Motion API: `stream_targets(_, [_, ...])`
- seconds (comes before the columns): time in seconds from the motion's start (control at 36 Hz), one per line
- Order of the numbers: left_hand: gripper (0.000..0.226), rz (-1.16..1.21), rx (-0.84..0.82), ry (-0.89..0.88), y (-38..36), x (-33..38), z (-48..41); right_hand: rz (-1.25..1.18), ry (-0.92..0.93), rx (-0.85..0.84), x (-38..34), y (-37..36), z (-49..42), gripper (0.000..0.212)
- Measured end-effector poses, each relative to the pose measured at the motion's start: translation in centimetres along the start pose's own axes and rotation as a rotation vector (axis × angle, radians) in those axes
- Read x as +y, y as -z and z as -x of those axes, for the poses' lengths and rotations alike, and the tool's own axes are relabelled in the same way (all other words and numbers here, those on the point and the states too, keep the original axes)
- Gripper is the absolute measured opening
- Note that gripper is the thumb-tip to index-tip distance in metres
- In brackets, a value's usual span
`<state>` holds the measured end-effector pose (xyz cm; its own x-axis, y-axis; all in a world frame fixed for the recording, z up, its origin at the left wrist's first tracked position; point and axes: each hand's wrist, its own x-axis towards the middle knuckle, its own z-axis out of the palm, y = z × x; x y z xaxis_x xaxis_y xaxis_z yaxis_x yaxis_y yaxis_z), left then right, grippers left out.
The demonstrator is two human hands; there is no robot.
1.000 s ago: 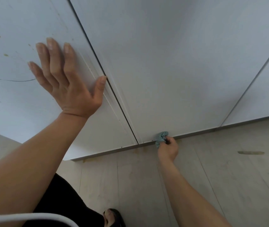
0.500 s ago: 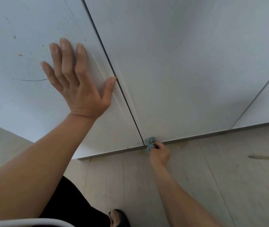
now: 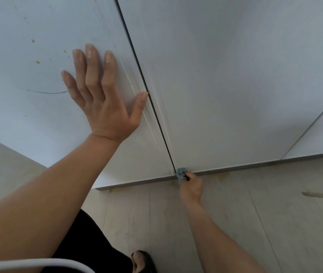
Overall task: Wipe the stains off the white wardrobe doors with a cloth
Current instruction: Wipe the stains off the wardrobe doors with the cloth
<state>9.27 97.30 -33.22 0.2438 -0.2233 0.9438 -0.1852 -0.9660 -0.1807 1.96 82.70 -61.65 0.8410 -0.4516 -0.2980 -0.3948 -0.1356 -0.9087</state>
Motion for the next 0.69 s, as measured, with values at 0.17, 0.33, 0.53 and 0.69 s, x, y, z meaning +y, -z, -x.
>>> stream_targets(0.17, [0.086,-0.006,-0.006,-0.011,-0.2,0.0,0.0,-0.175,0.093,-0.084,-1.1,0.1,0.5,0.023])
stream_targets(0.33, [0.085,-0.021,0.004,0.000,-0.3,0.1,0.1,-0.424,-0.062,0.288,0.8,3.7,-2.2,0.023])
stream_targets(0.53, [0.083,-0.022,-0.001,0.023,-0.3,0.2,0.0,-0.391,0.145,0.623,-2.4,10.9,-6.2,0.034])
stream_targets(0.69, [0.082,-0.018,-0.010,0.038,-0.2,0.3,-0.1,-0.384,0.232,0.538,-5.1,7.9,-4.6,0.041])
